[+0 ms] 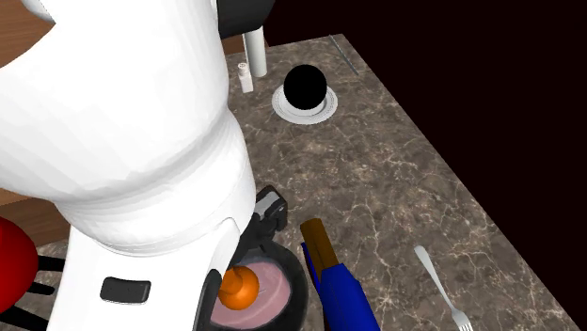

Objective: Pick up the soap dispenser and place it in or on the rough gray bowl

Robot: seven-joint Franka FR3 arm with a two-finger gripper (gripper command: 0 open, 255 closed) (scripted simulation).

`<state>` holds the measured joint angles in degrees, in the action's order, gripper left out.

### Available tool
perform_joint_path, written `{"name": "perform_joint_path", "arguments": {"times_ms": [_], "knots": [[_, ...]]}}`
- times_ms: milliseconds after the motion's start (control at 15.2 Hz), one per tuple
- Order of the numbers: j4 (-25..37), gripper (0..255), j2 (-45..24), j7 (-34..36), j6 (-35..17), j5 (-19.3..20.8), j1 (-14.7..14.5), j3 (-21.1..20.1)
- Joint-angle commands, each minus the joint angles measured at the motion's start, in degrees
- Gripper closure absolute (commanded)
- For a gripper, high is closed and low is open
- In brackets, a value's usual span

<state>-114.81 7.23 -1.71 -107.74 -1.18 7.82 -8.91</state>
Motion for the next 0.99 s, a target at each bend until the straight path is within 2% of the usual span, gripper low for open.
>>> {"name": "perform_joint_path", "arguments": {"times_ms": [0, 198, 462, 924], "knots": [[0.0, 0, 0.0, 0.0, 0.0, 0.0, 0.0, 0.0], [0.0, 0, 0.0, 0.0, 0.0, 0.0, 0.0, 0.0], [7.0, 0, 0.3, 0.0, 7.3, 0.0, 0.1, 0.1], [7.0, 0, 0.3, 0.0, 7.3, 0.0, 0.1, 0.1]]}}
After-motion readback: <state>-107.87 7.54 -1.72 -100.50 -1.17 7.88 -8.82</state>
